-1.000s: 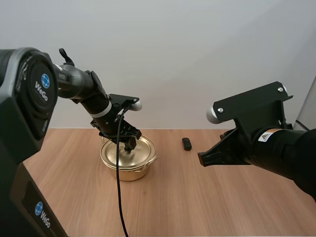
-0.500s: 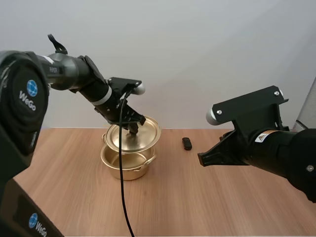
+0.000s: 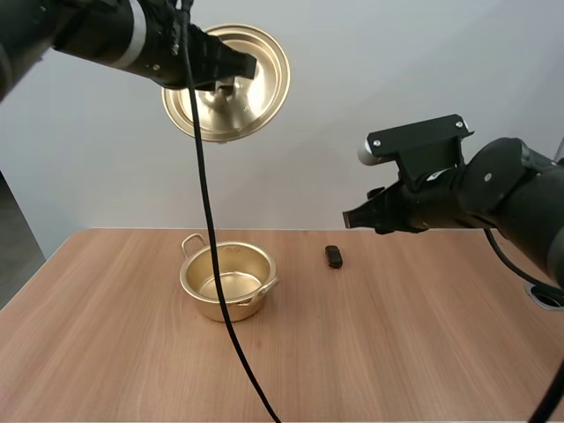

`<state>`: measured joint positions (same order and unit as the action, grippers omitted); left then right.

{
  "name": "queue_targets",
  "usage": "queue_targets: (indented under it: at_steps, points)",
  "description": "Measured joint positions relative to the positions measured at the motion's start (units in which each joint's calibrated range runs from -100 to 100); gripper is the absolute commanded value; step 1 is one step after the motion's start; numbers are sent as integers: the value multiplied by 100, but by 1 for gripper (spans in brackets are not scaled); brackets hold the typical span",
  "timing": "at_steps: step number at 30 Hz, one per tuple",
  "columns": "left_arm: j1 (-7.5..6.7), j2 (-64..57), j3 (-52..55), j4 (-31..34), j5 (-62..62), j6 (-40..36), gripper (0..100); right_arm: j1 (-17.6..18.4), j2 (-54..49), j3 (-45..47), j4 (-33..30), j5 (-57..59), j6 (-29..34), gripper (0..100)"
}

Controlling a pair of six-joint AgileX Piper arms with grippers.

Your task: Open the pot, put the car inside, and close it

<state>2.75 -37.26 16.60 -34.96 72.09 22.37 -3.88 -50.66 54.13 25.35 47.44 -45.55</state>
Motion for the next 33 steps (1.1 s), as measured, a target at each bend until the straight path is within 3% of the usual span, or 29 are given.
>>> queue_targets:
  at_steps: [6, 10, 12, 15, 17, 20, 27, 33]
  points:
    - [511, -1147, -186, 304, -36, -335, 0, 117, 1138, -939, 157, 18, 0, 100]
    - [713, -1858, -221, 207, 258, -380, 0, 213, 1907, -1417, 270, -178, 0, 100]
    - [722, -2139, -221, 207, 324, -380, 0, 282, 2314, -1572, 218, -368, -71, 100]
    - [722, -2215, -221, 207, 331, -380, 0, 385, 2853, -1643, 194, -663, -80, 73]
    - [722, -2203, -221, 244, 331, -380, 0, 430, 3113, -1643, 194, -926, -80, 65]
    - [722, -2203, -221, 341, 377, -380, 0, 497, 3351, -1643, 194, -1370, -119, 68]
    - [798, -2190, -221, 379, 658, -380, 0, 498, 3779, -1643, 194, -1926, -335, 90]
    - [861, -2190, -221, 349, 716, -394, 0, 498, 4234, -1643, 194, -2253, -335, 90]
